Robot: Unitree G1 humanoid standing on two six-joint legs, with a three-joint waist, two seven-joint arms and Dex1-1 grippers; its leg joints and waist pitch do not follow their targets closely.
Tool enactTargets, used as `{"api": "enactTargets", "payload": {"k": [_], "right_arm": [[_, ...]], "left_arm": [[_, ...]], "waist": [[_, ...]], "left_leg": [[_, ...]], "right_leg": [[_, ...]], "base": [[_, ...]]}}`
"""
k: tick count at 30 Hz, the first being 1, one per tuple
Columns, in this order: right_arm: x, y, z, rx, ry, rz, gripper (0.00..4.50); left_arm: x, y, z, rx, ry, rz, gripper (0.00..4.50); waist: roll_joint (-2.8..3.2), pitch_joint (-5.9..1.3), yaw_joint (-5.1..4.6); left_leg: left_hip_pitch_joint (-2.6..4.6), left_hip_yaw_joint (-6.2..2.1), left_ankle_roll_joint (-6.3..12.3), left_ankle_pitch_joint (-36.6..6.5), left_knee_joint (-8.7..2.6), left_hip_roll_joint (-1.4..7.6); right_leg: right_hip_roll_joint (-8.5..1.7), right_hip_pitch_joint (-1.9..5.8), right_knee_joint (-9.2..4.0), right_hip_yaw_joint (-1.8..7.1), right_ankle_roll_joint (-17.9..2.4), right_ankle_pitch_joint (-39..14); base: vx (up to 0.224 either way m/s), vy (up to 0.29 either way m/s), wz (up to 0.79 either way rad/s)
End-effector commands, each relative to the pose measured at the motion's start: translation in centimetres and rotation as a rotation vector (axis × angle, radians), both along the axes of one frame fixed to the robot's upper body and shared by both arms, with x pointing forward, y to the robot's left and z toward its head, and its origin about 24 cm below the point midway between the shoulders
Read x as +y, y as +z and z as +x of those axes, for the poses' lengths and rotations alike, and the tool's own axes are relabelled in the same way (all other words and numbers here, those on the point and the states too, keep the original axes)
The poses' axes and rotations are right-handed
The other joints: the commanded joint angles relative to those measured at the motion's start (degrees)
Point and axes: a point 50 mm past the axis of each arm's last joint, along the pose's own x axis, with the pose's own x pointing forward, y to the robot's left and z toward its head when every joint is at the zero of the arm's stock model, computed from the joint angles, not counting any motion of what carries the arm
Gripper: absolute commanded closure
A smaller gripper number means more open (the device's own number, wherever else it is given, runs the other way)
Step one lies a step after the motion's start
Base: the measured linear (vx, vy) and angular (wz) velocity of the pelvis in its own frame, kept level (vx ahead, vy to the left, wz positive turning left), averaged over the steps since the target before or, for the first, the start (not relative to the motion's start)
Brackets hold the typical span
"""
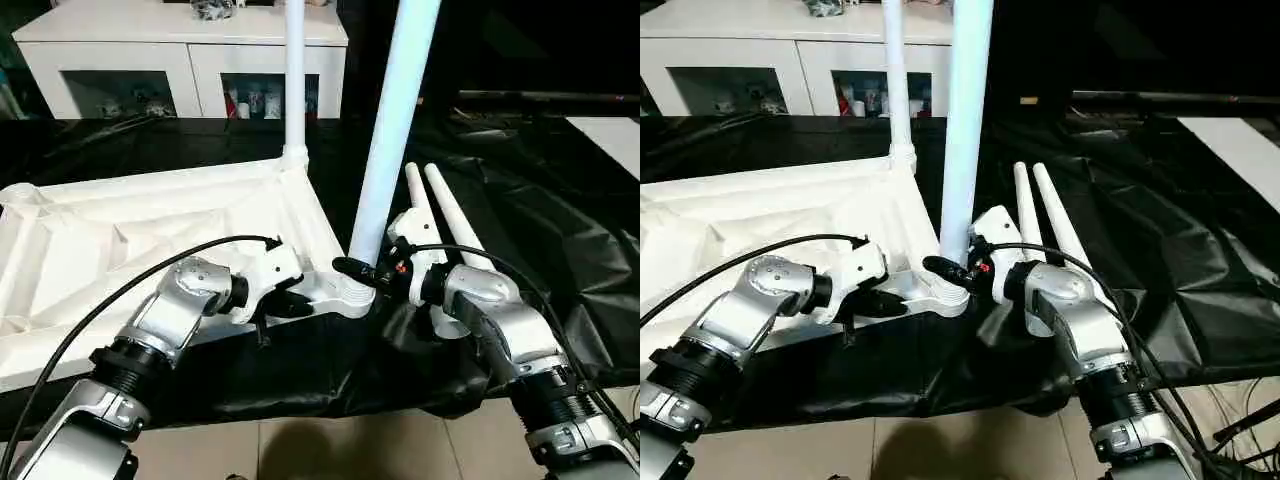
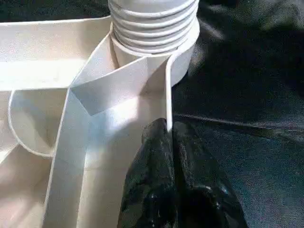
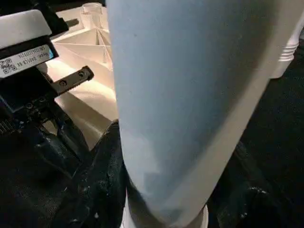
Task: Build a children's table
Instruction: Rotate leg to tighten
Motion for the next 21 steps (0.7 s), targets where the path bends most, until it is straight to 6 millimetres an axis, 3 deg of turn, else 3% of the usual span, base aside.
{"api": "enactTargets", "payload": {"k": [1,6,9,10,12,13,17,18,19,20,21], "right_arm": [[-1.0,-3.0,-0.8,0.132,-0.013,-0.090,2.65],[-1.2,-3.7,-1.1,0.146,-0.014,-0.093,2.65],[-1.2,-3.8,-1.1,0.149,-0.023,-0.090,2.65],[-1.2,-3.8,-1.1,0.146,-0.031,-0.089,2.65],[-1.3,-3.8,-0.9,0.140,-0.067,-0.085,2.65],[-1.3,-3.8,-0.8,0.139,-0.074,-0.084,2.65],[-1.4,-4.4,0.0,0.136,-0.222,-0.089,2.65],[-1.2,-4.6,0.1,0.136,-0.249,-0.095,2.65],[-0.9,-4.9,0.2,0.141,-0.291,-0.098,2.65],[-0.8,-4.9,0.3,0.144,-0.307,-0.096,2.65],[-0.7,-5.0,0.4,0.146,-0.317,-0.094,2.65]], "left_arm": [[1.5,-0.4,0.1,0.004,0.050,0.068,4.50],[1.5,-0.5,-0.3,0.039,0.012,0.065,4.50],[1.8,-0.5,-0.3,0.057,-0.005,0.076,4.50],[1.9,-0.5,-0.2,0.056,-0.004,0.082,4.50],[2.0,-0.5,-0.1,0.058,0.007,0.085,4.50],[2.0,-0.5,0.0,0.058,0.010,0.085,4.50],[1.3,-0.7,0.7,0.041,0.122,0.062,4.50],[1.0,-0.9,1.0,0.034,0.170,0.053,4.50],[0.3,-1.3,1.2,0.035,0.236,0.042,4.50],[0.1,-1.4,1.3,0.035,0.257,0.041,4.50],[0.0,-1.5,1.4,0.035,0.271,0.040,4.50]], "waist": [[0.11,-2.39,0.14],[0.44,-2.33,0.11],[0.78,-2.46,0.02],[1.14,-2.45,0.10],[1.20,-2.36,0.01],[1.00,-2.33,-0.03],[1.32,-1.80,-0.28],[1.55,-1.37,-0.43],[1.74,-1.02,-0.87],[1.85,-1.10,-1.11],[2.52,-0.90,-1.15]], "left_leg": [[1.53,-2.48,-2.32,-29.4,-5.25,3.14],[1.53,-2.63,-2.55,-30.5,-5.34,3.10],[1.41,-2.63,-2.84,-30.3,-5.50,3.15],[1.48,-2.61,-2.90,-30.3,-5.49,3.10],[1.53,-2.55,-2.97,-30.7,-5.51,3.05],[1.58,-2.53,-2.92,-31.0,-5.49,3.01],[2.01,-2.84,-3.68,-34.3,-5.51,2.83],[2.55,-3.06,-3.96,-36.9,-5.37,2.75],[3.32,-3.44,-4.10,-39.7,-5.20,2.55],[3.36,-3.70,-4.08,-40.2,-5.30,2.55],[3.53,-4.19,-4.12,-42.1,-5.82,2.78]], "right_leg": [[-3.44,0.34,-6.06,2.13,-7.8,-30.8],[-3.40,0.34,-6.11,2.08,-7.8,-31.1],[-3.19,0.47,-5.86,2.13,-8.6,-27.8],[-3.19,0.48,-5.73,2.18,-9.1,-26.6],[-3.12,0.49,-5.76,2.17,-9.5,-26.2],[-3.12,0.50,-5.86,2.13,-9.4,-27.1],[-3.17,0.01,-6.62,1.76,-7.7,-33.9],[-3.17,-0.43,-7.33,1.33,-6.3,-38.3],[-2.94,-0.49,-8.16,0.11,-4.5,-42.4],[-3.00,-0.10,-8.30,-0.33,-4.1,-42.7],[-2.98,0.33,-8.72,-1.21,-3.5,-42.2]], "base": [[0.000,0.000,0.00],[0.000,0.000,0.00],[0.000,0.000,0.00],[0.000,0.000,0.00],[0.000,0.000,0.00],[0.000,0.000,0.00],[0.000,0.000,0.00],[-0.051,0.005,-0.06],[-0.061,0.027,-0.10],[-0.061,0.027,-0.10],[-0.048,0.051,-0.13]]}}
